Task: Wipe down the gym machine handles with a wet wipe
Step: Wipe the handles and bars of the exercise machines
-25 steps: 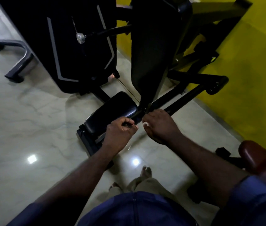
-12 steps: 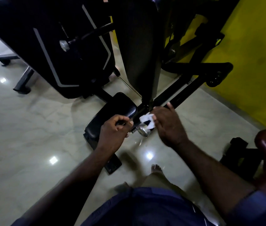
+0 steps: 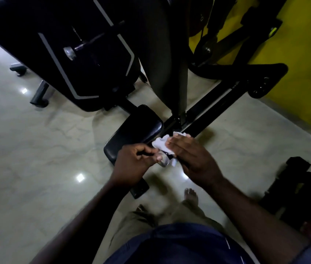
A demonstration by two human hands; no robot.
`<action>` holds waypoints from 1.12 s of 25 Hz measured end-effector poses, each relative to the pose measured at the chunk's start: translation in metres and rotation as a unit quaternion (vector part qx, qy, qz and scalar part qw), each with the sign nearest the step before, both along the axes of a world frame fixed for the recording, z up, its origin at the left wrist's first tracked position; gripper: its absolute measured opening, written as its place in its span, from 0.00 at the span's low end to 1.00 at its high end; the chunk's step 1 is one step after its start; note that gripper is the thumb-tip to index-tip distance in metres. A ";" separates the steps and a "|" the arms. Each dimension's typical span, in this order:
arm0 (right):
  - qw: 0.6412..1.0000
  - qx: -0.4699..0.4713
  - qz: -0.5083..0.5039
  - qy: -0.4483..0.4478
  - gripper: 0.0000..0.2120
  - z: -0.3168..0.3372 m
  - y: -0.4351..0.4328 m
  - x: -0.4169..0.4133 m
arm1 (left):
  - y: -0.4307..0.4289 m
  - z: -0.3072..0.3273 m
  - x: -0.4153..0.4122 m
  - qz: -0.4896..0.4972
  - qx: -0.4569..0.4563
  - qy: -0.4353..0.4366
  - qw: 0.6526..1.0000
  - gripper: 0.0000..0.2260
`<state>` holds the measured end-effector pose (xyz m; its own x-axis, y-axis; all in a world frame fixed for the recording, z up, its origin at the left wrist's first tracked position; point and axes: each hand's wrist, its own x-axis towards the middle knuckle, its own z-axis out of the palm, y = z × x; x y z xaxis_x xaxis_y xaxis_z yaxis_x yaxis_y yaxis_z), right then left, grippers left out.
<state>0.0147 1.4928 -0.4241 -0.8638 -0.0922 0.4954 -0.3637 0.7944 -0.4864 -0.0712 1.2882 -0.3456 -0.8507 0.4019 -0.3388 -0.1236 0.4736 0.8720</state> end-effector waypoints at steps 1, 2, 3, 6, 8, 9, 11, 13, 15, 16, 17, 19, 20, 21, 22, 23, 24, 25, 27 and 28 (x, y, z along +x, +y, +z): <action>0.999 -0.015 -0.032 0.003 0.20 0.001 0.006 -0.003 | -0.001 -0.001 -0.005 -0.016 -0.007 0.002 1.000 0.06; 0.994 -0.054 -0.097 0.001 0.19 0.000 0.000 -0.002 | -0.001 -0.003 -0.010 -0.031 -0.012 0.002 0.999 0.06; 0.977 -0.105 -0.184 0.003 0.18 -0.001 -0.016 0.001 | -0.002 -0.005 -0.016 -0.049 -0.010 0.004 0.999 0.07; 0.864 -0.318 -0.390 0.005 0.15 0.007 -0.080 0.006 | 0.000 -0.002 -0.024 -0.113 -0.017 0.048 0.992 0.11; 0.754 -0.483 -0.444 -0.028 0.12 0.016 -0.111 0.003 | 0.000 0.001 -0.030 -0.153 -0.010 0.068 0.986 0.13; 0.705 -0.544 -0.454 -0.043 0.10 0.022 -0.125 0.004 | 0.000 0.000 -0.035 -0.173 0.002 0.071 0.982 0.15; 0.608 -0.660 -0.438 -0.053 0.09 0.036 -0.151 0.006 | 0.000 -0.006 -0.043 -0.208 0.006 0.075 0.975 0.16; 0.467 -0.798 -0.376 -0.055 0.11 0.056 -0.150 -0.002 | 0.001 -0.009 -0.051 -0.233 0.007 0.071 0.970 0.13; 0.336 -0.894 -0.289 -0.064 0.14 0.070 -0.129 -0.021 | 0.005 -0.009 -0.056 -0.258 0.004 0.075 0.963 0.12; 0.288 -0.919 -0.260 -0.068 0.15 0.078 -0.120 -0.031 | 0.006 -0.007 -0.057 -0.271 -0.003 0.096 0.958 0.13; 0.269 -0.925 -0.257 -0.070 0.14 0.082 -0.115 -0.038 | 0.007 -0.006 -0.059 -0.283 -0.013 0.124 0.951 0.14; 0.281 -0.928 -0.234 -0.063 0.16 0.079 -0.123 -0.041 | 0.009 -0.005 -0.061 -0.288 -0.026 0.157 0.944 0.16; 0.283 -0.934 -0.209 -0.059 0.18 0.074 -0.131 -0.037 | 0.010 -0.008 -0.061 -0.286 -0.029 0.158 0.945 0.17; 0.280 -0.937 -0.198 -0.064 0.21 0.068 -0.137 -0.030 | 0.010 -0.010 -0.062 -0.276 -0.035 0.158 0.947 0.17; 0.285 -0.932 -0.206 -0.087 0.23 0.063 -0.139 -0.025 | 0.010 -0.011 -0.061 -0.269 -0.039 0.164 0.948 0.18; 0.299 -0.923 -0.212 -0.115 0.26 0.059 -0.137 -0.022 | 0.010 -0.010 -0.063 -0.271 -0.047 0.171 0.946 0.20; 0.305 -0.915 -0.223 -0.140 0.28 0.056 -0.129 -0.023 | 0.011 -0.008 -0.064 -0.278 -0.053 0.167 0.944 0.23; 0.297 -0.915 -0.233 -0.141 0.26 0.055 -0.115 -0.029 | 0.012 -0.006 -0.067 -0.287 -0.058 0.156 0.943 0.25; 0.329 -0.892 -0.278 -0.136 0.19 0.061 -0.074 -0.044 | 0.019 -0.005 -0.072 -0.298 -0.052 0.118 0.946 0.31; 0.367 -0.872 -0.290 -0.144 0.15 0.068 -0.047 -0.053 | 0.024 -0.005 -0.074 -0.291 -0.041 0.089 0.952 0.32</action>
